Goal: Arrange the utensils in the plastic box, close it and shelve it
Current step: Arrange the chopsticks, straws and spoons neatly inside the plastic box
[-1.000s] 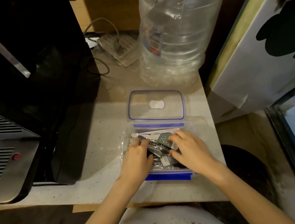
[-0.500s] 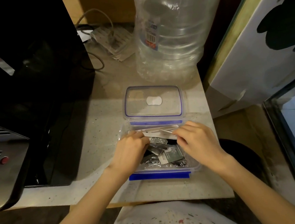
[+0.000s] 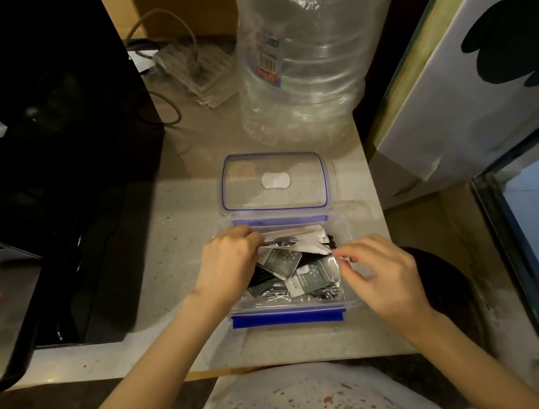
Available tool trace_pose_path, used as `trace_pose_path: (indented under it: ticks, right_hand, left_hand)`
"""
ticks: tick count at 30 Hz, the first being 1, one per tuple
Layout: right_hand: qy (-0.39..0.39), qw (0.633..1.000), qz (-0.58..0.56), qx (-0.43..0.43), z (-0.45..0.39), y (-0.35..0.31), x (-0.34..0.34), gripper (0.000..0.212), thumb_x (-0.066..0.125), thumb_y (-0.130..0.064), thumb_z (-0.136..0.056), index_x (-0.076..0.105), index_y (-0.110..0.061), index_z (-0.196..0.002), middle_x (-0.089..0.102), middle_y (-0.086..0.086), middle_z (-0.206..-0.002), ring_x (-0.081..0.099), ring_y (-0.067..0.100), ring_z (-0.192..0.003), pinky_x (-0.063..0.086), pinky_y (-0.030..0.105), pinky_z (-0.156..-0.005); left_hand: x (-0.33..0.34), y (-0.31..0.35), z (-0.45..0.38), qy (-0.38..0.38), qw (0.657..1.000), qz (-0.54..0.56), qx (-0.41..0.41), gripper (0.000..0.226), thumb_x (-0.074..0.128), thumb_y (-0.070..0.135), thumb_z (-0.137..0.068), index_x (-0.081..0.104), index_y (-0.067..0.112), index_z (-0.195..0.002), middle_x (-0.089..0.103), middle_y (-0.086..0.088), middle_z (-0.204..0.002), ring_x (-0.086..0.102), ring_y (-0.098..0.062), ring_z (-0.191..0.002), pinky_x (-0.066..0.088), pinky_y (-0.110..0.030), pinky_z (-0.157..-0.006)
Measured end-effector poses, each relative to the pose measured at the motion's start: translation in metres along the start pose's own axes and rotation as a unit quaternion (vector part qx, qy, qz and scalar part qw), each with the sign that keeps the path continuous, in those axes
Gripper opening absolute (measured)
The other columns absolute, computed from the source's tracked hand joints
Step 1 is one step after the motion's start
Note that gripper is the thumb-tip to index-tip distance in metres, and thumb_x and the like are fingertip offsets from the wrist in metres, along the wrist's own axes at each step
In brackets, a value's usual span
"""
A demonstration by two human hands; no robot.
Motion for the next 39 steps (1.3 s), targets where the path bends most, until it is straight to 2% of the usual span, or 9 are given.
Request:
trace_pose_path:
  ticks: [7,11,16,18,23,28,31,35,39]
  right_hand:
    - [-0.113,0.991,0.031,-0.069,0.011,-0.016,0.016,0.022,0.051,-0.010,-0.083,0.071,-0.003,-0.077,0.067,0.006,-0.073,0.061,0.013,-0.062,0.054,0.024,-0.054]
    - [-0.173,0.983,0.040,-0.046,0.008,-0.016,0.027,0.030,0.042,-0.015,-0.084,0.067,-0.004,-0.071,0.062,0.004,-0.070,0.056,0.013,-0.053,0.051,0.029,-0.045]
    - [-0.228,0.966,0.114,-0.034,0.002,-0.010,0.039,0.015,0.075,0.005,-0.063,0.064,-0.006,-0.062,0.058,0.003,-0.064,0.054,0.016,-0.048,0.049,0.032,-0.036]
    - [-0.256,0.954,0.146,-0.056,-0.002,-0.012,0.042,0.015,0.079,0.000,-0.061,0.069,-0.009,-0.067,0.063,0.001,-0.066,0.058,0.016,-0.057,0.051,0.029,-0.041]
    - [-0.334,0.927,0.156,-0.073,-0.012,-0.009,0.042,0.025,0.047,-0.026,-0.095,0.065,-0.020,-0.111,0.064,-0.003,-0.106,0.050,0.014,-0.102,0.038,0.023,-0.073]
    - [-0.383,0.912,0.142,-0.032,-0.013,-0.001,0.048,0.028,0.044,-0.034,-0.096,0.065,-0.019,-0.107,0.064,-0.001,-0.104,0.057,0.016,-0.096,0.046,0.029,-0.077]
    - [-0.347,0.931,0.117,-0.006,-0.017,0.002,0.045,0.026,0.043,-0.029,-0.097,0.063,-0.019,-0.110,0.065,-0.001,-0.106,0.058,0.014,-0.096,0.049,0.028,-0.079]
    - [-0.267,0.959,0.097,0.019,-0.026,0.001,0.042,0.023,0.048,-0.023,-0.095,0.063,-0.017,-0.113,0.065,-0.001,-0.108,0.060,0.015,-0.096,0.052,0.031,-0.079]
    - [-0.281,0.955,0.093,0.020,-0.031,-0.003,0.053,0.026,0.052,-0.029,-0.092,0.063,-0.016,-0.113,0.061,-0.002,-0.112,0.060,0.016,-0.095,0.053,0.034,-0.076]
  left_hand:
    - [-0.002,0.009,-0.001,0.009,1.000,-0.023,0.008,0.025,0.082,-0.004,-0.053,0.066,0.009,-0.067,0.068,-0.008,-0.068,0.062,-0.026,-0.050,0.037,-0.021,-0.036]
    - [0.000,0.018,0.008,0.011,0.998,0.016,0.055,0.015,0.080,0.004,-0.058,0.069,0.012,-0.065,0.066,-0.007,-0.073,0.064,-0.025,-0.059,0.047,-0.028,-0.042]
    - [0.008,0.028,0.011,-0.041,0.993,-0.002,0.107,0.017,0.086,0.017,-0.052,0.072,0.023,-0.059,0.061,0.003,-0.061,0.061,-0.017,-0.057,0.037,-0.018,-0.040]
    - [0.008,0.027,0.007,-0.042,0.993,-0.025,0.107,0.020,0.087,0.020,-0.046,0.071,0.023,-0.057,0.062,0.003,-0.060,0.061,-0.017,-0.056,0.038,-0.018,-0.039]
    - [0.009,0.024,0.005,-0.060,0.989,-0.056,0.126,0.027,0.090,0.029,-0.039,0.072,0.025,-0.059,0.064,0.005,-0.063,0.062,-0.015,-0.059,0.042,-0.020,-0.040]
    - [0.010,0.022,0.005,-0.043,0.989,-0.028,0.141,0.019,0.088,0.024,-0.049,0.073,0.023,-0.059,0.067,0.003,-0.062,0.063,-0.018,-0.059,0.047,-0.022,-0.045]
    - [0.013,0.020,0.006,-0.041,0.989,-0.004,0.144,0.014,0.086,0.017,-0.055,0.073,0.019,-0.062,0.068,0.000,-0.066,0.064,-0.020,-0.062,0.052,-0.026,-0.048]
    - [0.009,0.016,0.003,-0.027,0.997,0.020,0.073,0.018,0.081,0.012,-0.063,0.071,0.010,-0.078,0.071,-0.007,-0.080,0.067,-0.025,-0.071,0.055,-0.031,-0.053]
    - [0.010,0.009,-0.002,-0.049,0.999,-0.006,0.008,0.003,0.070,0.008,-0.075,0.071,0.006,-0.077,0.072,-0.011,-0.077,0.067,-0.032,-0.069,0.052,-0.033,-0.053]
Point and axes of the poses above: each hand's wrist, its own z-axis away from the middle knuckle, its own x-axis out of the palm, y = z × x, the point moved 4 cm from there along -z, towards the middle knuckle
